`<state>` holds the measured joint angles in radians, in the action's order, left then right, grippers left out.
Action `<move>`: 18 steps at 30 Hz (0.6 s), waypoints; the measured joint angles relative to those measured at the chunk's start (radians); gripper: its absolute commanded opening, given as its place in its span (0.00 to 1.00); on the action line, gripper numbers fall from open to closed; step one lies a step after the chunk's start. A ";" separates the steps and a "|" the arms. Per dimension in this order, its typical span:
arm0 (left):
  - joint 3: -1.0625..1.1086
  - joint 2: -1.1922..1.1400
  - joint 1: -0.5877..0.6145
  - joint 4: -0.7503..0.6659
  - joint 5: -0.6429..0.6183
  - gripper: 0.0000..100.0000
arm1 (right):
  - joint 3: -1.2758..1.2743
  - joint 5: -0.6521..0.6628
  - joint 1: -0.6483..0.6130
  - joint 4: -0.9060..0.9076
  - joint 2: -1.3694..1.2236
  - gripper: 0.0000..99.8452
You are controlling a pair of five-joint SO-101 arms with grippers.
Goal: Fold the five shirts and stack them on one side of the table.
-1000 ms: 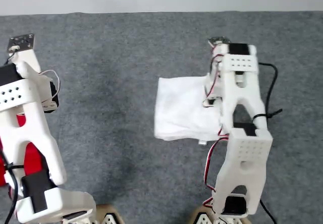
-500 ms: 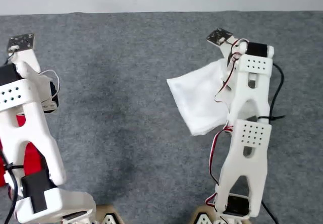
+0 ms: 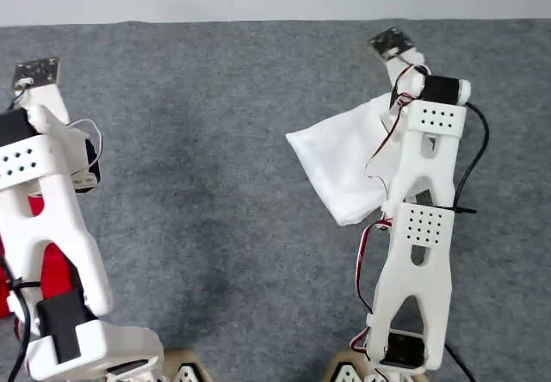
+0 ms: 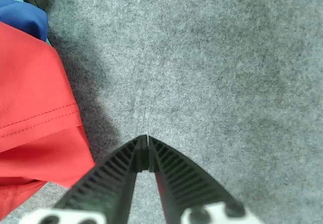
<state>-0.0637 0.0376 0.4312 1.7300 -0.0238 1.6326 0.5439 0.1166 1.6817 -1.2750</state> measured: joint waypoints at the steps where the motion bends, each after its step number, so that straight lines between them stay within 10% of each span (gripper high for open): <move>1: 0.000 0.000 0.000 0.000 0.000 0.01 | 0.000 -0.049 0.000 0.005 0.012 0.26; 12: 0.000 0.000 0.000 0.000 0.000 0.01 | 0.002 -0.635 0.002 0.072 0.175 0.26; 18: 0.000 0.000 0.000 0.000 0.000 0.01 | 0.002 -0.738 0.021 0.072 0.279 0.26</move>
<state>-0.0637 0.0376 0.4312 1.7300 -0.0238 1.6341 -0.1941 0.1381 1.7538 -0.9958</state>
